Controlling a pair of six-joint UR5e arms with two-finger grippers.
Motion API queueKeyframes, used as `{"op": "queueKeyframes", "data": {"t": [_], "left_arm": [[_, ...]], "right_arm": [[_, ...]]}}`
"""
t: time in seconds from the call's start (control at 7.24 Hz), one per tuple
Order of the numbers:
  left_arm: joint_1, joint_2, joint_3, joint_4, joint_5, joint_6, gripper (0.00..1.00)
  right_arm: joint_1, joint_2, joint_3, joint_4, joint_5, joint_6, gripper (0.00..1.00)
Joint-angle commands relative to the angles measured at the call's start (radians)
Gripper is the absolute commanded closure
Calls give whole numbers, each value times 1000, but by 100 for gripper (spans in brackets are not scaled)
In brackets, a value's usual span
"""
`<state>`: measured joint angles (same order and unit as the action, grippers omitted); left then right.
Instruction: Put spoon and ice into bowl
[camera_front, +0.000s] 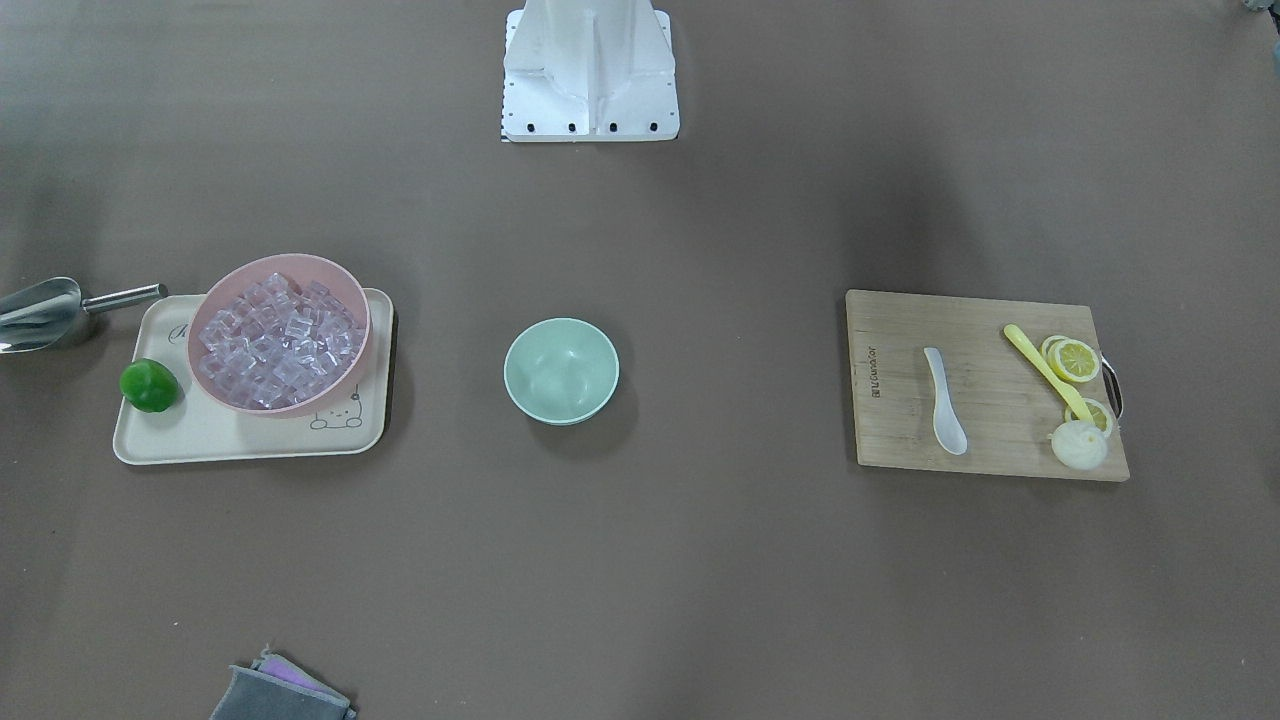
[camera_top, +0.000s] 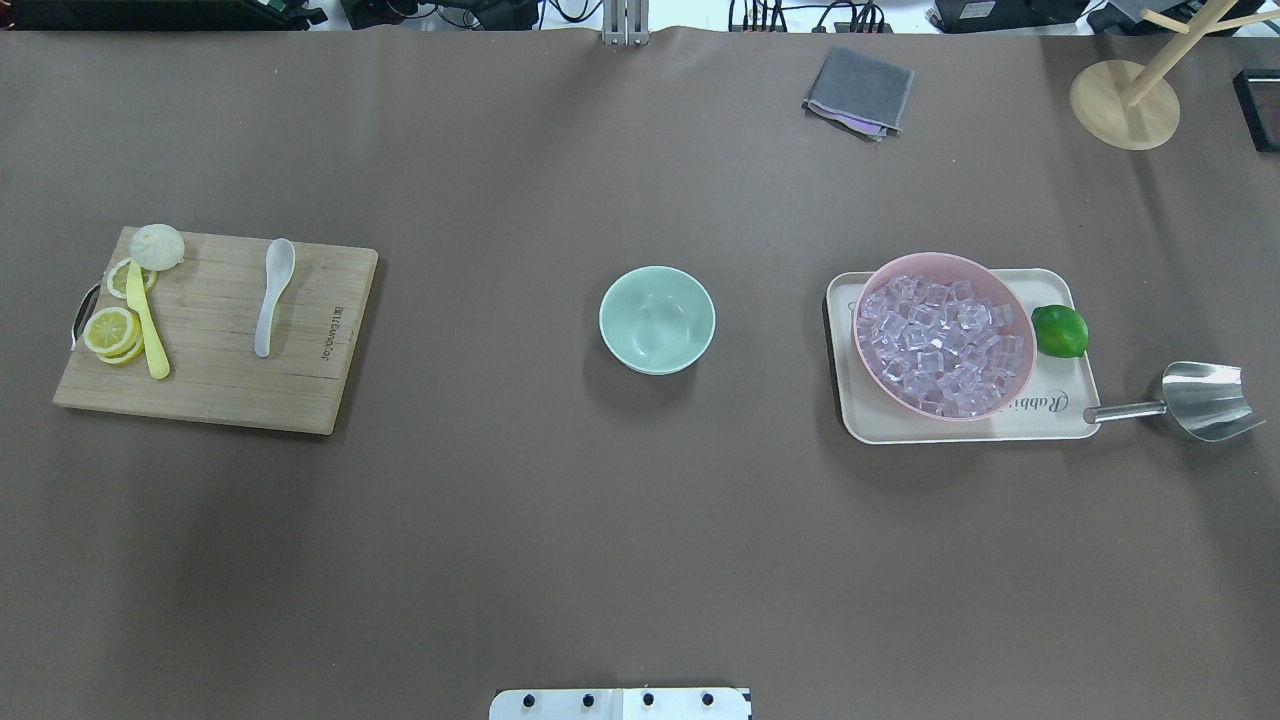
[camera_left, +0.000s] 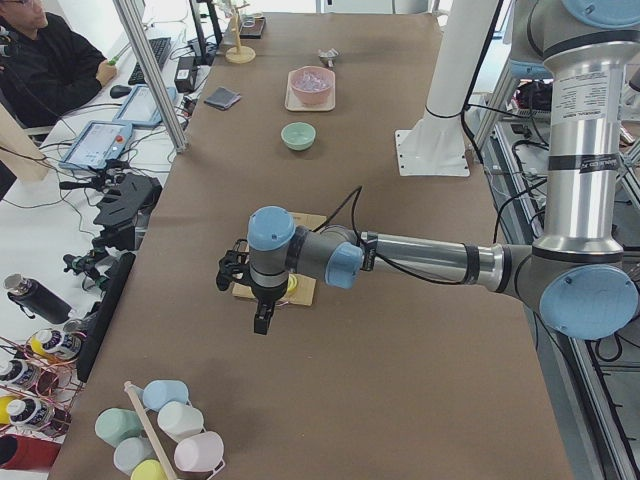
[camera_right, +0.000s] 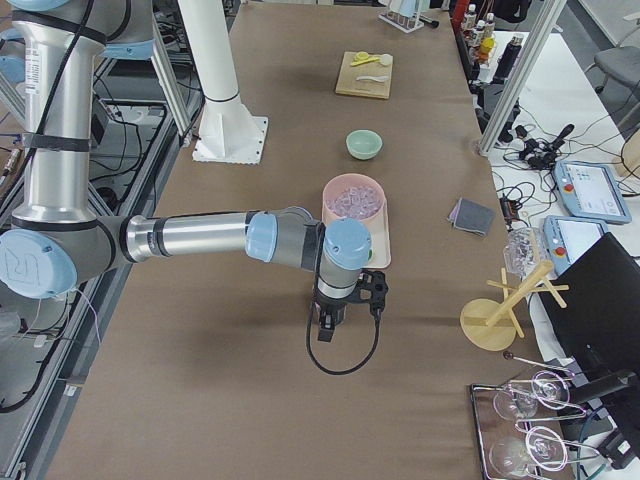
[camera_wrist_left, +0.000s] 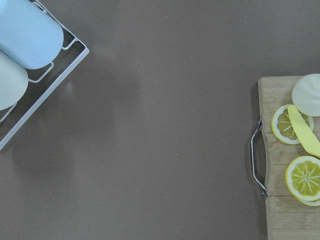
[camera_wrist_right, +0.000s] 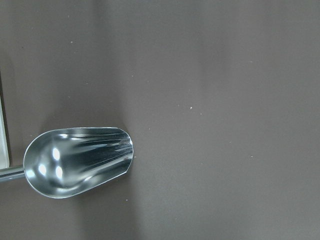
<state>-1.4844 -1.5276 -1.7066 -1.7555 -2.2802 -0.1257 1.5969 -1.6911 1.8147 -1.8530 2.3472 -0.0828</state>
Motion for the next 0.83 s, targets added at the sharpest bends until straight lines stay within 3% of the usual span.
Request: {"op": "queueKeyframes", "data": {"t": [0.0, 0.55, 0.69], "left_arm": [[1, -11, -33, -2, -25, 0, 2], [3, -109, -88, -4, -68, -12, 2], [30, -143, -88, -6, -74, -144, 2]], "right_arm": [[0, 2, 24, 3, 16, 0, 0], [-2, 42, 37, 29, 47, 0, 0], [-2, 42, 35, 31, 76, -2, 0]]}}
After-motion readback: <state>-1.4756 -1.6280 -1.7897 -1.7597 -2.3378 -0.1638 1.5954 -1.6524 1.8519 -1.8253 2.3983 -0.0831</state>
